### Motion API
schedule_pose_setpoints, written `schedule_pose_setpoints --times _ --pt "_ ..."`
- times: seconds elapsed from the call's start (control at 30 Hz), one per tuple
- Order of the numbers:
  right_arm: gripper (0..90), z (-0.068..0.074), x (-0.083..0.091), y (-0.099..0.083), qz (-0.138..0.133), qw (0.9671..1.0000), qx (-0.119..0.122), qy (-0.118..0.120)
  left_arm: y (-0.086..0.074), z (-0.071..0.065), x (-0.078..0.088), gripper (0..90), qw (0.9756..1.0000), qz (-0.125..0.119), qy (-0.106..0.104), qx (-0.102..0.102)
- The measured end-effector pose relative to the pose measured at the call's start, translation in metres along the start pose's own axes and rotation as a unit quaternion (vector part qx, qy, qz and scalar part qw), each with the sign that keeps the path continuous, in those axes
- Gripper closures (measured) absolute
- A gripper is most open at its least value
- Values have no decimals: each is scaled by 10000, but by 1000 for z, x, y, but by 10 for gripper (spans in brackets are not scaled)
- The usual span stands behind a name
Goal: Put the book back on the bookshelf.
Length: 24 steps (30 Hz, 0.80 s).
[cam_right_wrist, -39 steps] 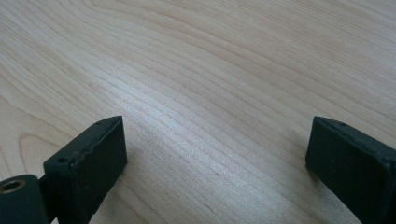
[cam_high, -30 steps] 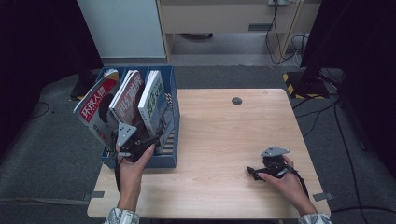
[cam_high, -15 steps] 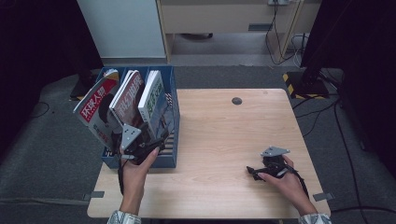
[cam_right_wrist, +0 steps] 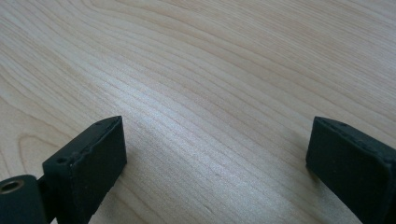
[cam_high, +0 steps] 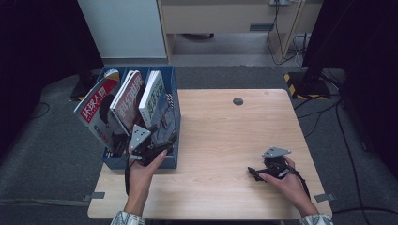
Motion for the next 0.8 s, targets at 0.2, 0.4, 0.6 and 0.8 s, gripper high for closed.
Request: schedule_pose_setpoints --times 0.2,0.4,0.6,0.8 --pt "53 0 0 0 0 10000 0 0 -1 -2 -2 156 10000 36 -39 37" --pt "53 0 0 0 0 10000 0 -1 -3 -3 -4 156 9999 100 -58 51" --pt "53 0 0 0 0 10000 0 -3 -5 -4 -6 157 9999 124 -84 14" --pt "53 0 0 0 -1 10000 -1 -2 -3 -12 -9 157 9997 144 -169 -124"
Point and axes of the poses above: each handheld gripper's, and its own axes: x roughly backward along the jaws, y roughly out of its top, z roughly to its left, the point moved 3 cm from there along -x, roughly forward along the jaws, and after that the axes turned 7 degrees about -x, right-handed, at the moved point
